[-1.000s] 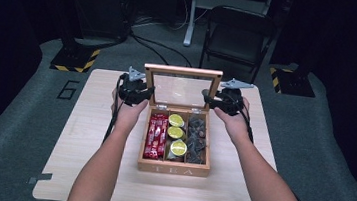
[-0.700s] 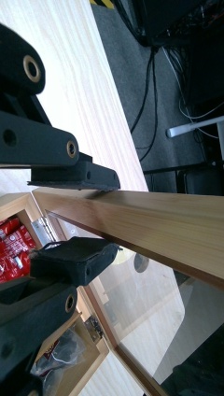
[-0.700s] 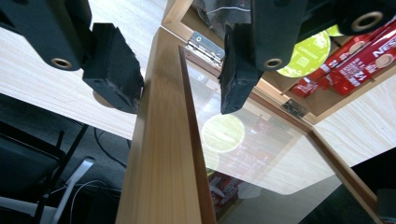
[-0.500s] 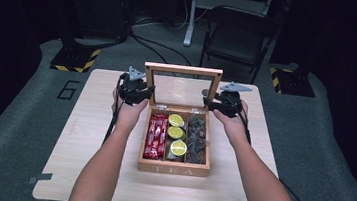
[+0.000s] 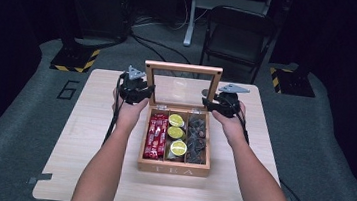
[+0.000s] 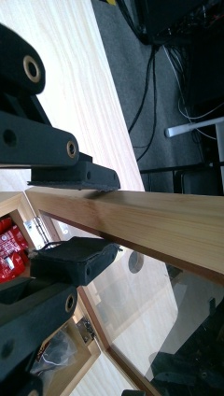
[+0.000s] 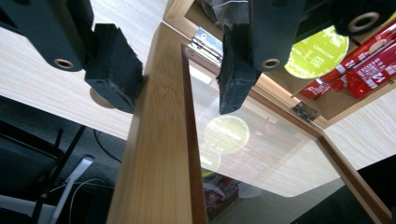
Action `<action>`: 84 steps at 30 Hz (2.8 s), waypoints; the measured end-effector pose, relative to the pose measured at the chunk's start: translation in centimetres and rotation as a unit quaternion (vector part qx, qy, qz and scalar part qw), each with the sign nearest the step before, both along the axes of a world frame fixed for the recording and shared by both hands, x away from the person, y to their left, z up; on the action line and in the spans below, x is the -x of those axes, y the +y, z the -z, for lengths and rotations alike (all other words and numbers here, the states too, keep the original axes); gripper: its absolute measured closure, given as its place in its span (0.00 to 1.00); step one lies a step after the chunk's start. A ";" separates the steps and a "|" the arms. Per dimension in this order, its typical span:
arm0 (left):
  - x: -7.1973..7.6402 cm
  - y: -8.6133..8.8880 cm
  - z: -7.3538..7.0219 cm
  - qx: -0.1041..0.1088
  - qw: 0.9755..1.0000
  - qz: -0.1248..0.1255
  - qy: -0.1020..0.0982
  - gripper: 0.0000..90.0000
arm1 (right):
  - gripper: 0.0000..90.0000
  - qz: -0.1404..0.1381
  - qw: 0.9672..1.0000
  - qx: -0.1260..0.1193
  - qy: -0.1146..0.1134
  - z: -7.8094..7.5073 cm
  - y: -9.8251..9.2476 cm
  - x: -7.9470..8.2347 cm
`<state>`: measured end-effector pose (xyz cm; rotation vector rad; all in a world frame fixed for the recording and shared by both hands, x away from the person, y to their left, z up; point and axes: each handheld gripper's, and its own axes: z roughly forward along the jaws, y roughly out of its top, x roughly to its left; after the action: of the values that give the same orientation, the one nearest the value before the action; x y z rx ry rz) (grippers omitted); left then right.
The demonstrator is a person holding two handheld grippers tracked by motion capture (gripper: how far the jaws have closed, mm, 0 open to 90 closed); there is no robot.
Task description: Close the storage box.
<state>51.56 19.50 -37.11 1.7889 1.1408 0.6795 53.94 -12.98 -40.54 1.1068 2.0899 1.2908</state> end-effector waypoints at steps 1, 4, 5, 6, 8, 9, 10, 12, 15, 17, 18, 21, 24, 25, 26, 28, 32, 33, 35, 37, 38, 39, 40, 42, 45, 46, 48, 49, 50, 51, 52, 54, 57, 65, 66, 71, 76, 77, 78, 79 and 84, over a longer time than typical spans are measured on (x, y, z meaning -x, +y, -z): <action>0.0 0.0 0.0 0.000 1.000 -0.001 -0.001 0.72 | 0.56 0.000 1.000 0.003 -0.002 0.0 0.0 0.0; -0.2 -0.1 0.1 0.002 1.000 -0.006 -0.003 0.72 | 0.57 0.001 1.000 0.009 0.004 0.1 -0.1 -0.1; -0.2 -0.1 0.1 0.002 1.000 -0.007 -0.002 0.72 | 0.58 0.000 1.000 0.011 0.003 0.2 -0.1 -0.2; -0.2 -0.1 0.1 0.003 1.000 -0.008 -0.002 0.72 | 0.59 0.002 1.000 0.012 0.010 0.3 -0.2 -0.2; -0.2 -0.2 0.1 0.007 1.000 -0.011 0.000 0.72 | 0.60 0.003 1.000 0.019 0.019 0.5 -0.2 -0.4; -0.2 -0.2 0.1 0.006 1.000 -0.011 -0.001 0.72 | 0.60 0.008 0.999 0.018 0.027 0.6 -0.1 -0.3; -0.3 -0.2 0.1 0.003 1.000 -0.009 -0.002 0.72 | 0.61 0.005 1.000 0.022 0.020 0.7 -0.2 -0.4; -0.3 -0.1 0.1 0.003 1.000 -0.009 -0.001 0.72 | 0.61 0.005 1.000 0.022 0.016 0.8 -0.1 -0.5; -0.2 -0.1 0.1 0.006 1.000 -0.007 0.002 0.72 | 0.64 0.011 1.000 0.013 0.019 0.7 -0.1 -0.6; -0.3 0.0 0.1 0.004 1.000 -0.005 0.001 0.72 | 0.65 0.010 1.000 0.009 0.016 0.6 -0.1 -0.7; -0.3 -0.1 0.1 0.003 1.000 -0.006 0.000 0.72 | 0.65 0.007 1.000 0.011 0.013 0.5 -0.1 -0.8; -0.3 -0.1 0.1 0.008 1.000 -0.009 -0.001 0.72 | 0.65 0.002 1.000 0.021 0.007 0.5 0.0 -0.8; -0.3 -0.1 0.2 0.010 1.000 -0.009 -0.001 0.72 | 0.65 0.000 1.000 0.022 0.005 0.6 0.0 -0.9; -0.4 -0.1 0.2 0.009 1.000 -0.007 0.000 0.72 | 0.66 -0.001 1.000 0.022 0.005 0.6 -0.1 -0.9; -0.4 -0.1 0.2 0.008 1.000 -0.007 0.001 0.72 | 0.67 -0.002 1.000 0.023 0.005 0.5 -0.1 -0.9; -0.4 -0.1 0.3 0.009 1.000 -0.005 0.003 0.70 | 0.68 -0.004 1.000 0.024 0.007 0.5 -0.2 -0.9; -0.2 -0.1 0.5 0.009 1.000 -0.001 0.002 0.64 | 0.71 -0.003 1.000 0.016 0.013 0.2 -0.5 -1.0; -0.1 0.0 0.6 0.016 1.000 0.000 0.005 0.63 | 0.71 0.001 1.000 0.012 0.015 0.2 -0.5 -0.9; 0.2 0.2 0.7 0.015 1.000 0.000 0.002 0.61 | 0.71 0.002 1.000 0.012 0.015 0.1 -0.6 -1.0; 0.5 0.5 0.7 0.016 1.000 0.005 0.002 0.59 | 0.71 0.002 1.000 0.009 0.019 0.1 -0.5 -1.0; 0.7 0.7 0.7 0.020 1.000 0.005 0.001 0.58 | 0.71 0.001 1.000 0.009 0.018 0.1 -0.5 -1.1; 0.8 0.8 0.7 0.023 1.000 0.004 0.001 0.57 | 0.71 0.001 1.000 0.010 0.018 0.1 -0.6 -1.2; 0.9 0.9 0.7 0.024 1.000 0.004 0.003 0.56 | 0.71 0.001 1.000 0.010 0.018 0.1 -0.6 -1.2; 1.3 1.3 0.8 0.024 1.000 0.004 0.007 0.54 | 0.71 0.003 1.000 0.009 0.019 0.0 -0.5 -1.2; 1.9 1.8 0.9 0.026 1.000 0.006 0.009 0.54 | 0.71 0.004 1.000 0.004 0.026 0.0 -0.6 -1.3; 2.1 1.9 1.0 0.027 1.000 0.007 0.011 0.54 | 0.71 0.002 1.000 0.005 0.026 0.0 -0.6 -1.5; 2.7 2.1 1.2 0.023 1.000 0.006 0.018 0.54 | 0.71 0.002 0.999 0.005 0.032 -0.1 -0.6 -1.6; 3.0 2.1 1.2 0.018 1.000 0.008 0.020 0.54 | 0.71 0.000 0.999 0.005 0.034 -0.1 -0.6 -1.6; 3.3 2.1 1.4 0.014 1.000 0.015 0.019 0.54 | 0.71 -0.002 0.999 0.006 0.037 -0.2 -0.6 -1.7; 3.6 2.0 1.5 0.010 0.999 0.023 0.024 0.54 | 0.71 -0.005 0.999 0.007 0.036 -0.2 -0.6 -1.8; 3.9 1.9 1.7 0.013 0.999 0.028 0.027 0.54 | 0.71 -0.007 0.999 0.009 0.035 -0.2 -0.6 -1.9; 4.6 1.4 2.2 0.020 0.998 0.041 0.033 0.54 | 0.70 -0.013 0.999 0.011 0.034 -0.2 -0.7 -2.0; 5.6 0.5 3.1 0.011 0.997 0.060 0.046 0.54 | 0.70 -0.013 0.999 0.010 0.037 -0.3 -0.6 -2.1; 7.5 -1.6 4.9 0.000 0.995 0.080 0.065 0.54 | 0.70 -0.010 0.999 0.008 0.032 -0.1 -0.7 -2.5; 7.7 -1.8 5.2 0.002 0.995 0.078 0.066 0.54 | 0.71 -0.010 0.999 0.004 0.034 -0.1 -0.7 -2.5; 8.2 -2.2 6.5 0.014 0.994 0.072 0.080 0.53 | 0.70 -0.011 0.999 -0.008 0.039 0.0 -0.9 -2.7; 8.6 -2.5 7.8 0.016 0.993 0.068 0.092 0.53 | 0.69 -0.014 0.999 -0.007 0.035 0.1 -0.9 -2.9; 8.7 -2.6 7.9 0.017 0.993 0.069 0.095 0.53 | 0.69 -0.014 0.999 -0.007 0.035 0.1 -0.9 -2.9; 8.8 -2.6 8.1 0.018 0.993 0.069 0.096 0.54 | 0.69 -0.014 0.999 -0.005 0.033 0.1 -0.9 -2.9; 8.9 -2.8 8.3 0.016 0.992 0.069 0.100 0.54 | 0.69 -0.014 0.999 -0.005 0.033 0.1 -0.8 -2.9; 9.1 -3.3 8.8 0.010 0.992 0.069 0.110 0.58 | 0.67 -0.016 0.999 -0.005 0.034 0.2 -0.8 -3.1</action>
<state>42.46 16.21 -45.86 1.9398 1.1492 0.3953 57.06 -13.78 -40.74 1.1408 2.1610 1.2981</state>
